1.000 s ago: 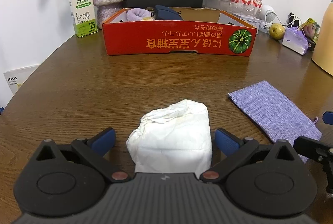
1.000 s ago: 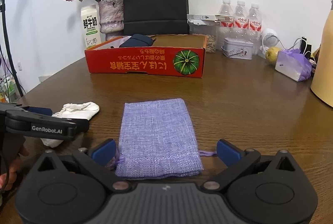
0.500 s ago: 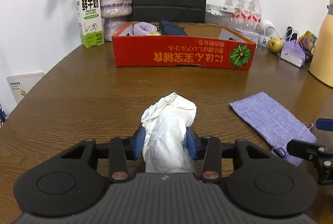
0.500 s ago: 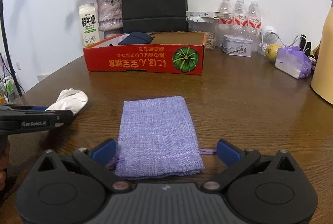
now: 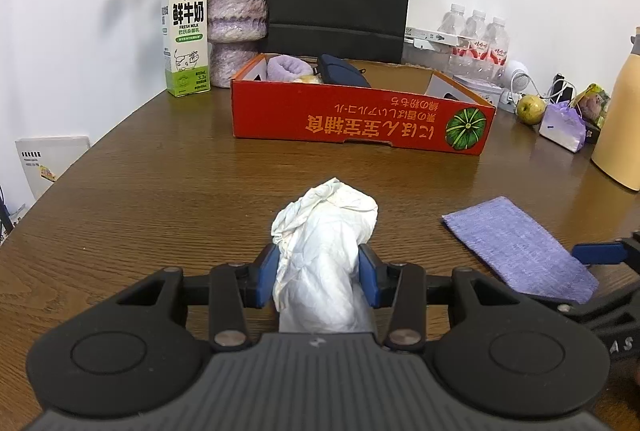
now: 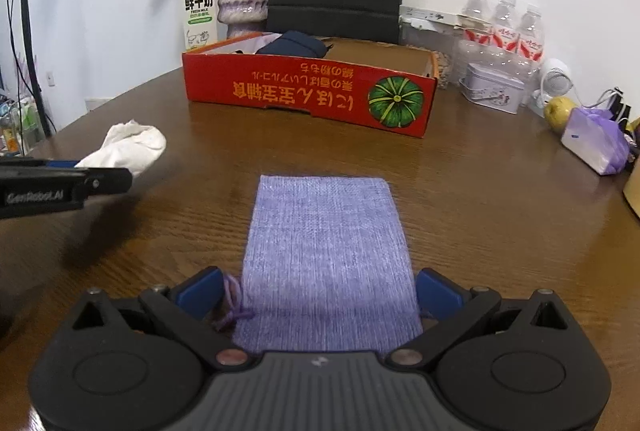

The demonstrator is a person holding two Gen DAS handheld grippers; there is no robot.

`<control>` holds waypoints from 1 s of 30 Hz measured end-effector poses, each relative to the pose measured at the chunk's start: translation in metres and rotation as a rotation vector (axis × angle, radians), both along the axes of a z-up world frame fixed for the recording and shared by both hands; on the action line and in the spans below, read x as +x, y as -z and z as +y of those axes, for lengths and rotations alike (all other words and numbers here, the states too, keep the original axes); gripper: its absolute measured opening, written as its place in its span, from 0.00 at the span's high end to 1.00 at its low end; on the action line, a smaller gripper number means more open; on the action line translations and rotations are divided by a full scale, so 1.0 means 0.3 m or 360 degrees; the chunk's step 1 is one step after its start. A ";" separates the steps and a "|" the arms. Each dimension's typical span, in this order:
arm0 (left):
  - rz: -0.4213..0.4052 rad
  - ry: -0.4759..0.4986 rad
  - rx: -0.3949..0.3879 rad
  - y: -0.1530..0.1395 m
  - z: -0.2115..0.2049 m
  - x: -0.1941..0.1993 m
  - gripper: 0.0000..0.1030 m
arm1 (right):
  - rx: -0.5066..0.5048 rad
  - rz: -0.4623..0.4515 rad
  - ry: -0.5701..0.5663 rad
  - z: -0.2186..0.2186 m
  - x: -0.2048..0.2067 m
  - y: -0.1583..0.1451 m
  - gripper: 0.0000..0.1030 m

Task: Organize objects
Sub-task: 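Grasp the white cloth with the left gripper while the right grasps the lavender bag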

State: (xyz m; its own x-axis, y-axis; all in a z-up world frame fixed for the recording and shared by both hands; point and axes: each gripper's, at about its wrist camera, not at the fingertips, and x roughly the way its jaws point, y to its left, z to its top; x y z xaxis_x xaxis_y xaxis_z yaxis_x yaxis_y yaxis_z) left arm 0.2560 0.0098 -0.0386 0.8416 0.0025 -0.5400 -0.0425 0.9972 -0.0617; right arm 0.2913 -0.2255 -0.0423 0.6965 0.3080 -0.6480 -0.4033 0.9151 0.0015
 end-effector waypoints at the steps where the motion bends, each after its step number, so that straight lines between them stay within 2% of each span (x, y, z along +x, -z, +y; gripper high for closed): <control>1: -0.0001 0.0002 -0.0005 -0.001 0.001 0.000 0.58 | 0.0023 0.0016 -0.0011 -0.002 0.013 0.002 0.00; 9: -0.0013 0.0008 -0.0027 -0.004 0.002 -0.007 0.58 | 0.0033 0.0004 -0.0025 0.010 0.042 0.006 0.00; 12: -0.0014 0.0002 -0.0034 -0.003 0.003 -0.007 0.57 | 0.0043 -0.0007 -0.0011 0.004 0.036 0.004 0.04; 15: -0.0014 0.0000 -0.0034 -0.003 0.004 -0.007 0.57 | 0.0060 -0.0029 -0.0007 -0.001 0.029 -0.001 0.16; 18: -0.0013 -0.0003 -0.0037 -0.003 0.007 -0.008 0.57 | 0.0078 -0.0057 -0.0023 0.004 0.014 -0.008 0.39; 19: -0.0012 -0.0004 -0.0037 -0.003 0.008 -0.007 0.57 | 0.0085 -0.0064 -0.0028 0.007 0.009 -0.010 0.51; 20: -0.0012 -0.0004 -0.0038 -0.004 0.009 -0.007 0.57 | 0.0090 -0.0071 -0.0034 0.009 0.004 -0.012 0.68; 22: -0.0013 -0.0006 -0.0038 -0.004 0.009 -0.008 0.57 | 0.0114 -0.0069 -0.0031 0.009 -0.003 -0.014 0.84; 30: -0.0020 -0.0012 -0.0041 -0.004 0.018 -0.011 0.57 | 0.0132 -0.0117 0.0038 0.008 -0.028 -0.025 0.87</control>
State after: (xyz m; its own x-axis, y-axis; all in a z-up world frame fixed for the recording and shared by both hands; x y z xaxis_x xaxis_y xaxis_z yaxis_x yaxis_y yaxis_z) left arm 0.2527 0.0153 -0.0375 0.8482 -0.0051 -0.5296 -0.0491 0.9949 -0.0882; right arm 0.2828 -0.2230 -0.0349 0.7491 0.3410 -0.5680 -0.3829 0.9225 0.0487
